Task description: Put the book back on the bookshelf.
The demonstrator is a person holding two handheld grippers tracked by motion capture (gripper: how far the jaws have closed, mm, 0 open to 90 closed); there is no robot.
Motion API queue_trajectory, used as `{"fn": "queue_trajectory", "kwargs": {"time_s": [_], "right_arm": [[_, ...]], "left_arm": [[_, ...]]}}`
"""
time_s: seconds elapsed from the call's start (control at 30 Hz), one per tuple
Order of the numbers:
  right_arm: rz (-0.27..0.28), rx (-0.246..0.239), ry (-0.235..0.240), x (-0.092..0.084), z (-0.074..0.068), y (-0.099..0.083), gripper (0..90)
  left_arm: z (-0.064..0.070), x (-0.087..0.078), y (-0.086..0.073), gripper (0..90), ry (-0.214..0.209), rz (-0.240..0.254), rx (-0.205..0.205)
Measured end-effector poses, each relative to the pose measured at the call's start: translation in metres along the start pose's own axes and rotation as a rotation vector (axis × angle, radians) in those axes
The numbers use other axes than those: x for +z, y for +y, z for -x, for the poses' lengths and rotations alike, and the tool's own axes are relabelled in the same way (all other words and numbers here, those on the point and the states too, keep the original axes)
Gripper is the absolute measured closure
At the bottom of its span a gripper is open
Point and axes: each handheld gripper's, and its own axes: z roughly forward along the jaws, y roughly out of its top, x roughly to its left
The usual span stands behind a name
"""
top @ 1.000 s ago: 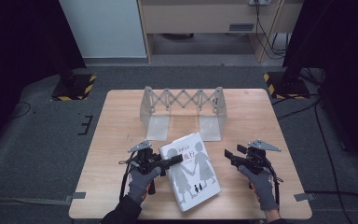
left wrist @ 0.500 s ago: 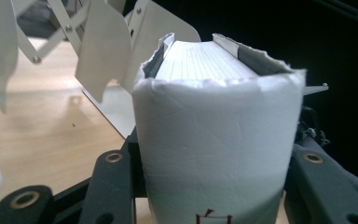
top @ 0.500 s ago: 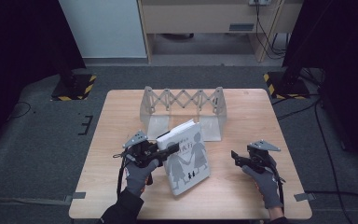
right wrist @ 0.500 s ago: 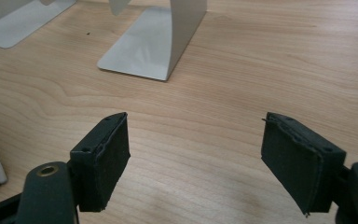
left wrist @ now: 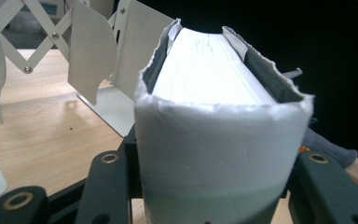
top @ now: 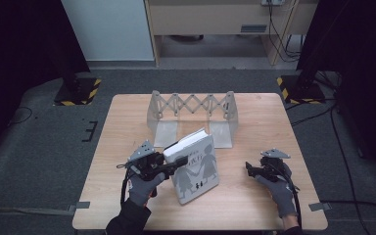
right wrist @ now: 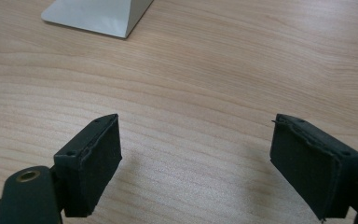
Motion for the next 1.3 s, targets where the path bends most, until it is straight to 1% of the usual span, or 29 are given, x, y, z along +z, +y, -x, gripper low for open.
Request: {"fn": "queue_trajectory", "kwargs": {"time_s": [0.07,0.13,0.23,0.37,0.4,0.43,0.47,0.5,0.53,0.6,0.7,0.77,0.83,0.9,0.93,1.1,1.2,1.23,1.3], "right_arm": [[-0.004,-0.006,-0.001,0.001,0.0,0.0,15.8],[-0.003,-0.009,-0.005,0.001,0.001,-0.001,15.5],[-0.013,-0.016,-0.011,0.002,0.001,-0.002,15.2],[-0.029,-0.017,-0.012,0.004,0.002,-0.003,13.9],[-0.029,-0.017,-0.012,0.004,0.002,-0.003,13.9],[-0.031,-0.016,-0.012,0.004,0.002,-0.003,13.7],[-0.031,-0.016,-0.012,0.004,0.002,-0.003,13.7],[-0.032,-0.017,-0.011,0.004,0.002,-0.003,13.4],[-0.034,-0.003,-0.011,0.005,0.003,-0.003,12.2],[-0.04,0.001,-0.008,0.005,0.003,-0.003,10.3],[-0.044,-0.002,-0.009,0.005,0.003,-0.003,7.7],[-0.047,-0.003,-0.006,0.005,0.003,-0.003,7.6],[-0.048,0.001,-0.011,0.005,0.003,-0.003,5.5],[-0.058,0.011,-0.025,0.006,0.003,-0.003,2.6],[-0.061,0.017,-0.023,0.006,0.004,-0.003,1.9],[-0.063,0.021,-0.028,0.006,0.004,-0.003,1.5],[-0.061,0.015,-0.031,0.006,0.003,-0.003,2.2],[-0.061,0.015,-0.031,0.006,0.003,-0.003,2.4],[-0.061,0.014,-0.031,0.006,0.003,-0.003,2.4]], "left_arm": [[0.003,0.0,0.0,49.4,0.019,-0.002,0.025],[0.003,0.0,0.0,49.3,0.018,-0.001,0.03],[0.006,0.0,-0.002,49.7,0.006,0.009,0.047],[0.012,0.001,-0.001,49.4,0.013,-0.002,0.071],[0.012,0.001,-0.001,49.5,0.013,-0.002,0.071],[0.016,0.001,-0.002,49.3,0.018,0.001,0.074],[0.016,0.001,-0.002,49.2,0.018,0.001,0.074],[0.019,0.001,-0.002,49.2,0.022,-0.002,0.082],[0.022,0.002,-0.002,48.8,0.025,-0.003,0.089],[0.026,0.003,-0.001,48.5,0.028,-0.009,0.106],[0.03,0.005,0.0,47.2,0.024,-0.014,0.112],[0.033,0.006,0.001,45.9,0.021,-0.016,0.123],[0.036,0.008,0.003,44.6,0.032,-0.016,0.139],[0.037,0.009,0.005,44.2,0.03,-0.011,0.138],[0.037,0.01,0.006,44.0,0.03,-0.008,0.14],[0.038,0.012,0.012,43.0,0.021,-0.005,0.144],[0.041,0.016,0.021,42.0,0.001,0.005,0.145],[0.041,0.016,0.021,41.8,0.001,0.005,0.145],[0.045,0.02,0.028,41.1,0.004,-0.002,0.156]]}}
